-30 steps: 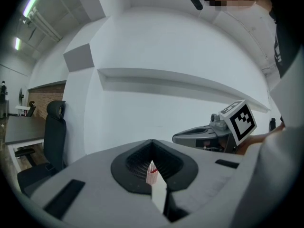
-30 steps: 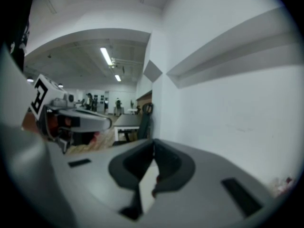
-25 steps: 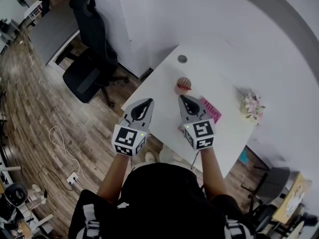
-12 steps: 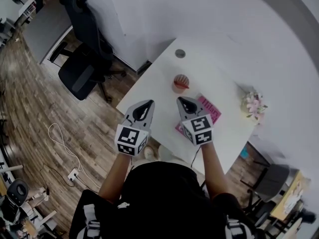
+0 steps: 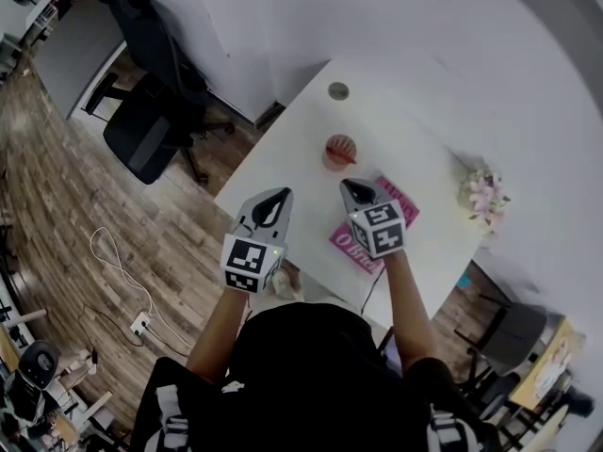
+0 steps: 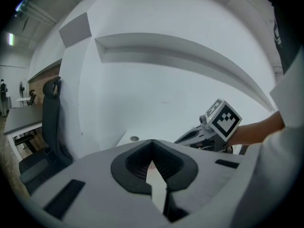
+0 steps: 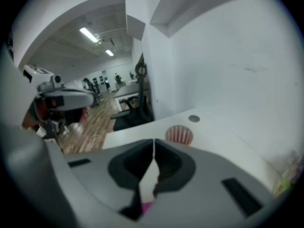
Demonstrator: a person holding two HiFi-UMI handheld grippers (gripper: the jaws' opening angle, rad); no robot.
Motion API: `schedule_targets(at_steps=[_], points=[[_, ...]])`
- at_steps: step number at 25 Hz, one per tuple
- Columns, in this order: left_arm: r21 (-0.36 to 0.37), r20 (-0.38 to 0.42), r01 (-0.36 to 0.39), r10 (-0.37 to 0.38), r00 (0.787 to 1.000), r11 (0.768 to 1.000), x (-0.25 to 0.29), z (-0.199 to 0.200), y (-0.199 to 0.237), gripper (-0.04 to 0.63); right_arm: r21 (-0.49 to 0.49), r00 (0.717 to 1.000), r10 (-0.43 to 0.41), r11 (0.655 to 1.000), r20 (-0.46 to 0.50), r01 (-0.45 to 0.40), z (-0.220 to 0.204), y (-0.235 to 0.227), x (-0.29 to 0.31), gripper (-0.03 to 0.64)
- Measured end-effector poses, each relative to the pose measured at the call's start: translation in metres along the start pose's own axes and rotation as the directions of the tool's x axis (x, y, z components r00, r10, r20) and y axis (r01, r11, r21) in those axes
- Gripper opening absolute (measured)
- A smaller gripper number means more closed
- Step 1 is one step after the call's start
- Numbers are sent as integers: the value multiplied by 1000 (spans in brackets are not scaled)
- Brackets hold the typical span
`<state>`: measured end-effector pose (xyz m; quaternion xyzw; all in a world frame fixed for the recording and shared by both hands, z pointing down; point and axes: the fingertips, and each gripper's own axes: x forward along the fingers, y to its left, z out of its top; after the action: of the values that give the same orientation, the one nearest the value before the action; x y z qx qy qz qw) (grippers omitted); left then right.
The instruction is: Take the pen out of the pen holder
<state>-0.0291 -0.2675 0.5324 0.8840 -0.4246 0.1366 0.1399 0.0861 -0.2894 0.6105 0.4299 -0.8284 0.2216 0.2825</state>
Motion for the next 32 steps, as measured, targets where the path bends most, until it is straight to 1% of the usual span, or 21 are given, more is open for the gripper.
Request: schedule_targets(at_steps=[5,9,12,15,19,23,26,32], points=[[-3,-17,8,-8,1000,1000,7,-5,2,15,-44,993,-17,999,-117,12,-21,-17,20,35],[25,-29,13,-12,1000,1000,11,-6,0,15,-71,981,-21,997,-195,8,-36,-26,35,36],[41,-42,16,-14,999,999,15,-10,-1,15,-78,973,-30,997,-228,13,-41,-33,42,37],[40,-54,22,-20,998,999,17,-15,-3,15,-83,969,-47,996,-241,27,-43,-40,46,44],[39,-65,25,-23,998,999,19,-20,-5,17,-62,967,-56,997,-248,42,-44,-49,49,103],[38,-72,29,-27,997,999,21,-23,-6,15,-51,969,-84,996,-233,74,-38,-62,52,133],[37,-78,27,-24,997,999,23,-25,-5,15,-43,973,-94,995,-212,87,-31,-70,54,137],[44,-88,23,-19,996,999,26,-28,-3,15,-38,973,-84,996,-214,78,-28,-74,62,137]])
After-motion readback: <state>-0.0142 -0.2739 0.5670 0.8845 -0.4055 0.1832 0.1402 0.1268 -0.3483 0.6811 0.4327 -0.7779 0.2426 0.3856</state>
